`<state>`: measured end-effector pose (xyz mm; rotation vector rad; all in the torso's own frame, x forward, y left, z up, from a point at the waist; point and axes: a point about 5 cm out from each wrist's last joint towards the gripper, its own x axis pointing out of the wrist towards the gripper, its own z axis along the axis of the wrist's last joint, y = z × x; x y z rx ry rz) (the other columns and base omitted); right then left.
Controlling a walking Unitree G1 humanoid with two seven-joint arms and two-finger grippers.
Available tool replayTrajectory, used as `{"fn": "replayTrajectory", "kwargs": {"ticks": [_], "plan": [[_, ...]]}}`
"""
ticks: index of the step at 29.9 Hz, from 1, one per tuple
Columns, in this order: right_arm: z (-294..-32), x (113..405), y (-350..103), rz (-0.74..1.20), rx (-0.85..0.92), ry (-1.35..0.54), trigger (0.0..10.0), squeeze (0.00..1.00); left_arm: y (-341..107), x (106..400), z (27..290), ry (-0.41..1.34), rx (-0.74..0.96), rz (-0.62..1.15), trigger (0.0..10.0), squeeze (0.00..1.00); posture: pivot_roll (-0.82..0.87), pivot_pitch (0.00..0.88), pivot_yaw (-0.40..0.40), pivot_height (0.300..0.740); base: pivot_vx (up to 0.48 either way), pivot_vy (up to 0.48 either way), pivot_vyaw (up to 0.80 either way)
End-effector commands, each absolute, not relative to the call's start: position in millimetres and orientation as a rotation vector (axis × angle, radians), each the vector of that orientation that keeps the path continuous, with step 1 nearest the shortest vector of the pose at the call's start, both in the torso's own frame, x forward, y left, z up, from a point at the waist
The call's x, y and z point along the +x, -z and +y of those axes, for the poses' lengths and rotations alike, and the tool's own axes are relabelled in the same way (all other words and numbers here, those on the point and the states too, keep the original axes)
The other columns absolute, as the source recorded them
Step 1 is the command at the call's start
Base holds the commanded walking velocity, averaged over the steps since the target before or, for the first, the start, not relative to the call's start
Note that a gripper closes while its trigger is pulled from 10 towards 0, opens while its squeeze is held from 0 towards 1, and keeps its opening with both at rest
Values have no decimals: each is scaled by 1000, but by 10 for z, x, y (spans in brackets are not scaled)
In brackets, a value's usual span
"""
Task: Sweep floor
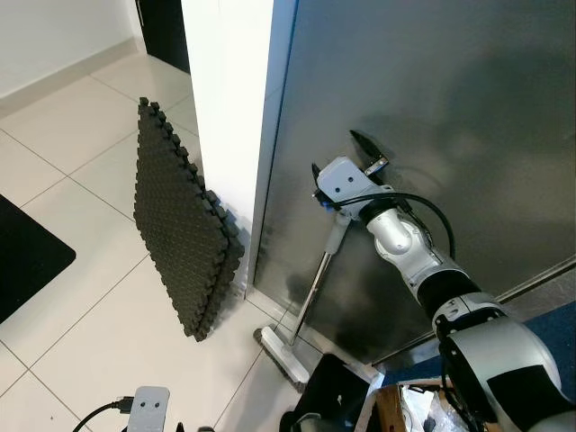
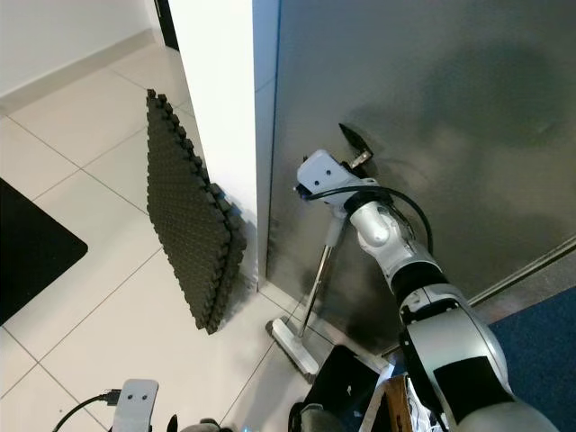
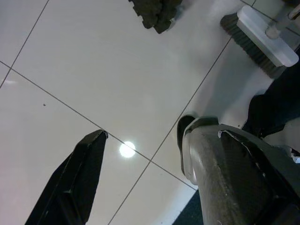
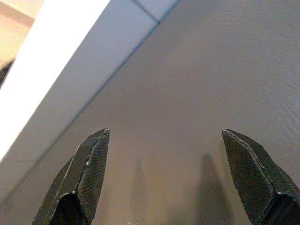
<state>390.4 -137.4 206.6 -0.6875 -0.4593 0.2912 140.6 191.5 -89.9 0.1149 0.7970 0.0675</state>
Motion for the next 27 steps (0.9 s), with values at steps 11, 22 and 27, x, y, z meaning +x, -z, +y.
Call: {"fn": "replayTrajectory", "kwargs": {"ticks": [11, 22, 27], "plan": [[-1288, 3580, -1324, -115, -150, -768, 10000, 0, 1017, 1245, 1848, -33, 130, 942, 10000, 0, 26, 52, -98, 740, 0, 0, 0], [-1312, 2997, -235, 353, -99, -799, 10000, 0, 998, 1328, 1938, -33, 174, 966, 10000, 0, 4, 3, -60, 740, 0, 0, 0], [-1601, 2540, 333, 683, -195, -582, 10000, 0, 961, 1434, 1998, -26, 221, 966, 10000, 0, 0, 0, -48, 740, 0, 0, 0]]}}
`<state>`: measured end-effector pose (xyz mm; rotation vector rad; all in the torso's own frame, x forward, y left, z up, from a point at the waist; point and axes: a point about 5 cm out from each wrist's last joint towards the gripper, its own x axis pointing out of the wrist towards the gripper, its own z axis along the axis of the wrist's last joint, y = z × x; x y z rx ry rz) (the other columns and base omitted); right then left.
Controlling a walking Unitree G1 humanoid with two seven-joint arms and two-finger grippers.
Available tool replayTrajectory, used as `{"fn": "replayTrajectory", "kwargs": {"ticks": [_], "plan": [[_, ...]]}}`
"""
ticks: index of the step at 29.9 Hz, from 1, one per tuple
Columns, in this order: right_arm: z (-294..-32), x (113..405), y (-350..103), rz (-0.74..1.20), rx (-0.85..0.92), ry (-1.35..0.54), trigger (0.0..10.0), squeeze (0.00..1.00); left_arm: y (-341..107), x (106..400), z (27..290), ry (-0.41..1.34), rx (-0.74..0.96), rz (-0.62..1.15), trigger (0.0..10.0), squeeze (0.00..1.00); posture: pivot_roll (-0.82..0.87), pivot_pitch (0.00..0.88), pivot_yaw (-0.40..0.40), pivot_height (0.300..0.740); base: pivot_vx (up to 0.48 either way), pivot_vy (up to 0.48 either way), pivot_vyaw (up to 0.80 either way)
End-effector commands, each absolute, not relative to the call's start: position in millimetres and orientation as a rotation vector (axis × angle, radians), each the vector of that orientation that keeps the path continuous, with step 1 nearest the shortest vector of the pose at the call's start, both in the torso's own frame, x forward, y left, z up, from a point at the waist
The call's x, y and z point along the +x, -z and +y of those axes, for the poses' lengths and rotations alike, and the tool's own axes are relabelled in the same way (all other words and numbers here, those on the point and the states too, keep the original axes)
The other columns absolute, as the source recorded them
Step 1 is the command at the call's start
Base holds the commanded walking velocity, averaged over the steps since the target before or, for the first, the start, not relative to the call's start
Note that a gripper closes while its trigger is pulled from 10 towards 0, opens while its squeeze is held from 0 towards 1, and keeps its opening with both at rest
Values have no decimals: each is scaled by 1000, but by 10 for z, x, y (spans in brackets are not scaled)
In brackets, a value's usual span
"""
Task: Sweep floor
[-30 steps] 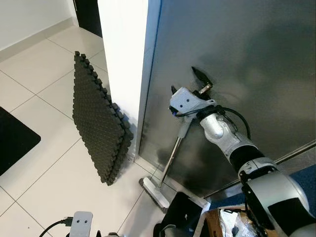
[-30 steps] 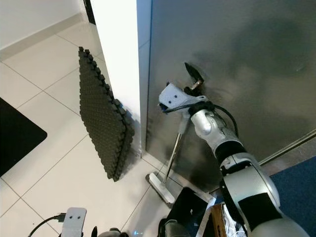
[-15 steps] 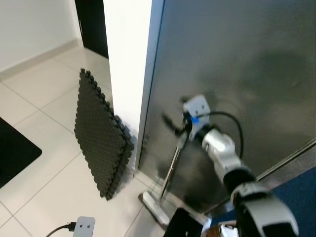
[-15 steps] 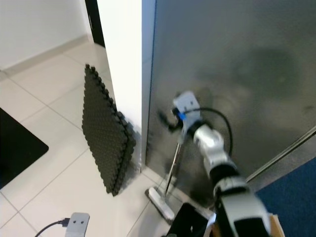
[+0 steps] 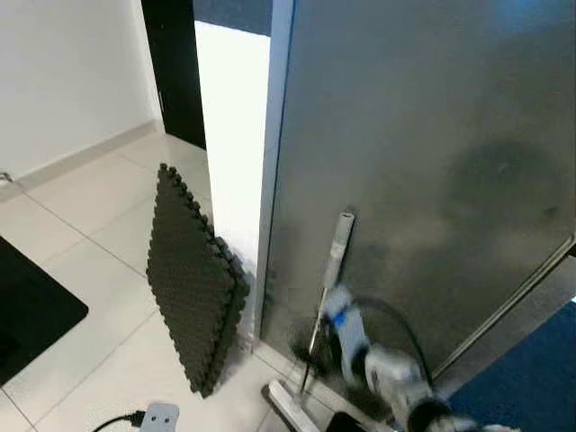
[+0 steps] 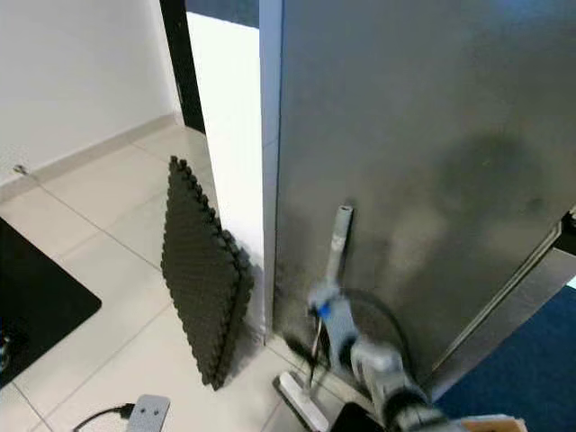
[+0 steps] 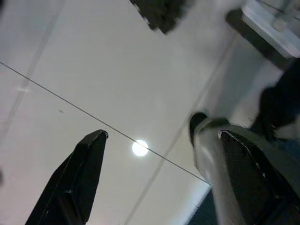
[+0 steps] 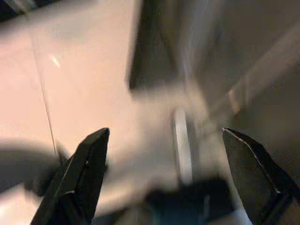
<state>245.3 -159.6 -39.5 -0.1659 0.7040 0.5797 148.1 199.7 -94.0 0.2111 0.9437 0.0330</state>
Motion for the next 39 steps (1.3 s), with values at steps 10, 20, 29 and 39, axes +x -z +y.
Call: {"fn": "replayTrajectory", "kwargs": {"ticks": [10, 20, 29, 39], "plan": [[-2096, 1766, 835, 1057, -176, -176, 10000, 0, 824, 1634, 2313, -171, 354, 922, 10000, 0, -4, 0, -26, 740, 0, 0, 0], [-2115, 1336, 1014, 1218, -217, -130, 10000, 0, 837, 1632, 2292, -160, 328, 946, 10000, 0, -14, 0, 4, 740, 0, 0, -711], [-2064, 1364, 1015, 1228, -297, -184, 10000, 0, 908, 1528, 2192, -95, 357, 994, 10000, 0, -15, 0, 13, 740, 0, 0, -788], [-2039, 1371, 1018, 1234, -337, -206, 10000, 0, 933, 1467, 2195, -96, 350, 1020, 10000, 0, -4, 0, 7, 740, 0, 0, -788]]}}
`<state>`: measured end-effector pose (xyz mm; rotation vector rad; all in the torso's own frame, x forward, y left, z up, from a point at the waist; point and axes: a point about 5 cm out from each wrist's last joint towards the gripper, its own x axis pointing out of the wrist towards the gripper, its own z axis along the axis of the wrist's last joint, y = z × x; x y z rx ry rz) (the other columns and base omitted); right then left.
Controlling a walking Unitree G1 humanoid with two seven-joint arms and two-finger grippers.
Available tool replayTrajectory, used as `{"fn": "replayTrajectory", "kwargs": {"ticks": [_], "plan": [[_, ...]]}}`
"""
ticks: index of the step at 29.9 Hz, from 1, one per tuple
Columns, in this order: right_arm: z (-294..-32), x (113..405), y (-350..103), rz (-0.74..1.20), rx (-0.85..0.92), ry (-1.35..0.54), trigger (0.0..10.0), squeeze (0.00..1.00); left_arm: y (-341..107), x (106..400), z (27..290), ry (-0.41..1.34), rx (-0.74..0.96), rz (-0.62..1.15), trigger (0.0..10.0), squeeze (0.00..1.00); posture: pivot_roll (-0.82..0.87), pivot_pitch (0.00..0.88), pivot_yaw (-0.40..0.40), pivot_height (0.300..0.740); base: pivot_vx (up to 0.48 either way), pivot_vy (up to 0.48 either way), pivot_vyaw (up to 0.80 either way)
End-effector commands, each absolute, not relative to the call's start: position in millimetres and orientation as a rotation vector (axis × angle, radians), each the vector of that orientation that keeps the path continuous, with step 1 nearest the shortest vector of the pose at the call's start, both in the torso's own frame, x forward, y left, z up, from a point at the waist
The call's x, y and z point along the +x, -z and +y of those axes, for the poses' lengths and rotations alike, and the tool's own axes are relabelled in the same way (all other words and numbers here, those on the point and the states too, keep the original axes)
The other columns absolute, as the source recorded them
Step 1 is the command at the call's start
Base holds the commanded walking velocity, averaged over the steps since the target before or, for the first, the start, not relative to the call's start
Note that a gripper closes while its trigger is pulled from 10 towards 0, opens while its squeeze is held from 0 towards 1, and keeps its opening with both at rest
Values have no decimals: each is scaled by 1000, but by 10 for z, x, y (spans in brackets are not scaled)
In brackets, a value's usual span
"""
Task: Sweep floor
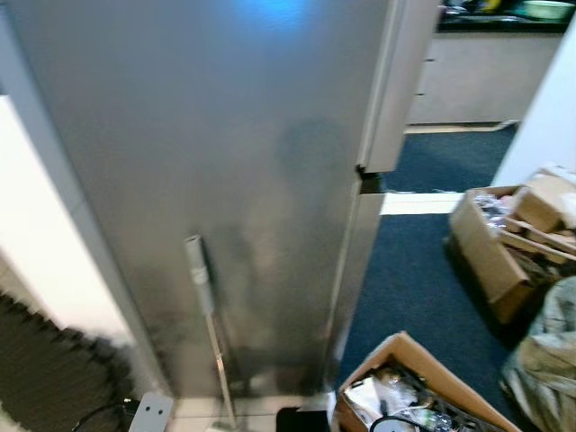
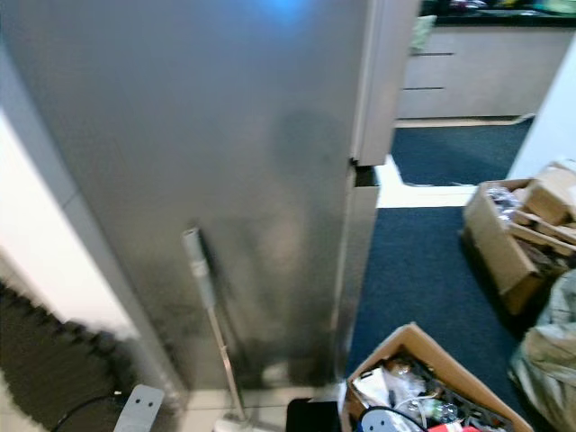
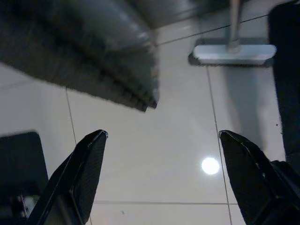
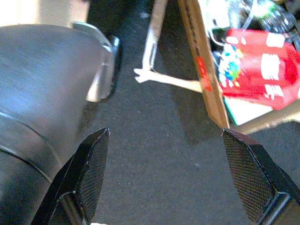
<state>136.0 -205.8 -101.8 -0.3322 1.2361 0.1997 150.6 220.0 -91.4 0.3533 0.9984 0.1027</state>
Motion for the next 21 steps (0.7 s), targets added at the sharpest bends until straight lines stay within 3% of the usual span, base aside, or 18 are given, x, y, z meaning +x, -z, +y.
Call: {"fn": "replayTrajectory", "kwargs": {"ticks": [1, 21], "plan": [[-2039, 1362, 1021, 1238, -341, -208, 10000, 0, 941, 1449, 2192, -97, 345, 1026, 10000, 0, -4, 0, 6, 740, 0, 0, -788], [-2037, 1397, 1009, 1226, -361, -223, 10000, 0, 950, 1446, 2161, -108, 327, 1035, 10000, 0, 11, 0, -13, 740, 0, 0, -788]]}}
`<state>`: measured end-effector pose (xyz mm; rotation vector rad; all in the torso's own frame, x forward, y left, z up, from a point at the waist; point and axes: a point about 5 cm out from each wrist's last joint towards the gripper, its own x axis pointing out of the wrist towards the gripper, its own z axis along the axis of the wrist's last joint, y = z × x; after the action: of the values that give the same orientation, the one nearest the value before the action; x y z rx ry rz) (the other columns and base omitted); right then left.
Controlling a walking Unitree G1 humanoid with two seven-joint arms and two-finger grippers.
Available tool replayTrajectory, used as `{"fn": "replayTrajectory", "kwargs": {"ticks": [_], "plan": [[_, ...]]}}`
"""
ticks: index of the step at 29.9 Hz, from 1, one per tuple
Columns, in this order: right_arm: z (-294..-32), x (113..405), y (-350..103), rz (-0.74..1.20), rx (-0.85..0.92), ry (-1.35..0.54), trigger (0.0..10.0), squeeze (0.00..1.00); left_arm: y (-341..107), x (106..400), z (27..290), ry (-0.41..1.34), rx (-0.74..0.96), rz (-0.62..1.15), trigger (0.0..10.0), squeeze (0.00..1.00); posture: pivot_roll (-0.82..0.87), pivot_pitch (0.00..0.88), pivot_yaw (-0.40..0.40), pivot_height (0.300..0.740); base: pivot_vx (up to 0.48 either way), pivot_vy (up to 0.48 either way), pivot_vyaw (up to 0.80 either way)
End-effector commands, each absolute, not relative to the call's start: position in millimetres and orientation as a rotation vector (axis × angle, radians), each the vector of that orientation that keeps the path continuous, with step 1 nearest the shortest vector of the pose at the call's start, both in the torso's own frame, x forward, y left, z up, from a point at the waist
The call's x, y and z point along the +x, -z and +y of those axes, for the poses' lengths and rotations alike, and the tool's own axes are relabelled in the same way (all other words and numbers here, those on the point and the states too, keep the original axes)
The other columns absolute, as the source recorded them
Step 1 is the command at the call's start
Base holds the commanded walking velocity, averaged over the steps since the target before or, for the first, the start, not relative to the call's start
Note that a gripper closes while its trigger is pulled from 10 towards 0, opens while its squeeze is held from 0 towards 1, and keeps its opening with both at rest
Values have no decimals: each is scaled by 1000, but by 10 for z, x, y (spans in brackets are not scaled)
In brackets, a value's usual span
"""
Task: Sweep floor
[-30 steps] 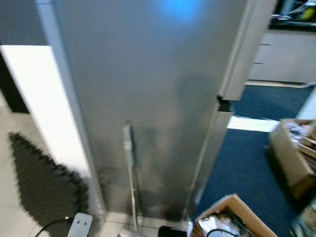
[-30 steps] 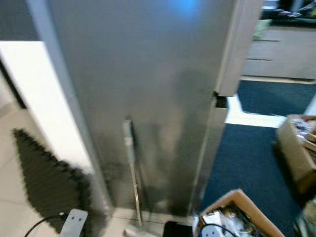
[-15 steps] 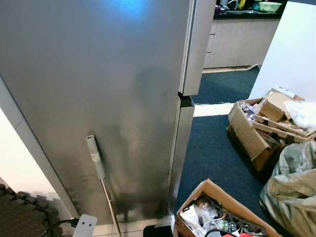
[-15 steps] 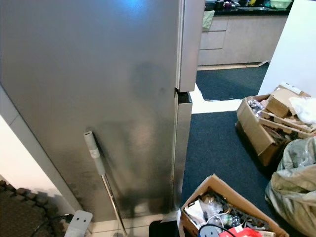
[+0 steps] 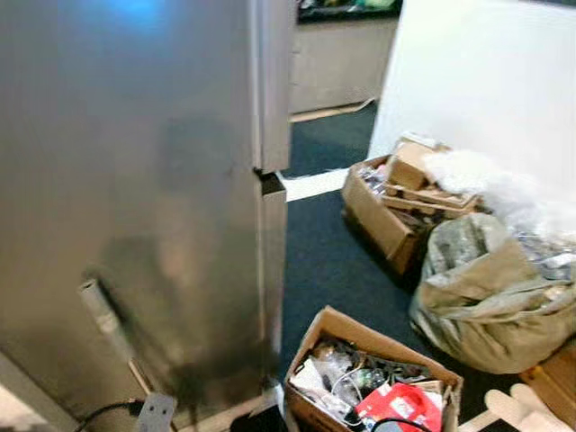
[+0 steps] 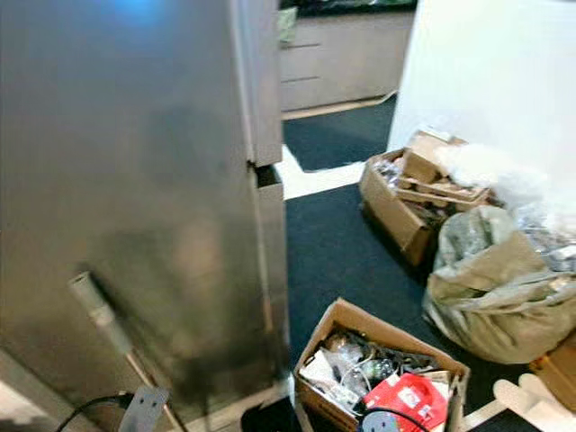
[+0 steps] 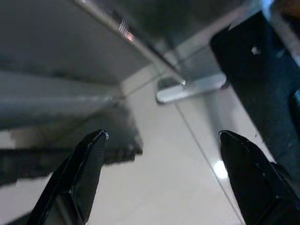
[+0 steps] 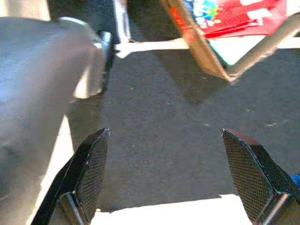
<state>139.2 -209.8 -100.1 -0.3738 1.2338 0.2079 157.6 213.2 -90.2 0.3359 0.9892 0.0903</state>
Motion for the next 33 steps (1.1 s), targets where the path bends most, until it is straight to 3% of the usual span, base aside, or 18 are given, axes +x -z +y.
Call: {"fn": "replayTrajectory", "kwargs": {"ticks": [1, 18, 33], "plan": [[-2037, 1397, 1009, 1226, -361, -223, 10000, 0, 950, 1446, 2161, -108, 327, 1035, 10000, 0, 11, 0, -13, 740, 0, 0, -788], [-2063, 1411, 1000, 1224, -381, -228, 10000, 0, 993, 1357, 2108, -90, 322, 1062, 10000, 0, 12, 0, -27, 740, 0, 0, -788], [-2102, 1435, 985, 1212, -421, -220, 10000, 0, 1003, 1341, 2094, -81, 314, 1076, 10000, 0, 14, 0, -30, 740, -54, 0, 0]]}}
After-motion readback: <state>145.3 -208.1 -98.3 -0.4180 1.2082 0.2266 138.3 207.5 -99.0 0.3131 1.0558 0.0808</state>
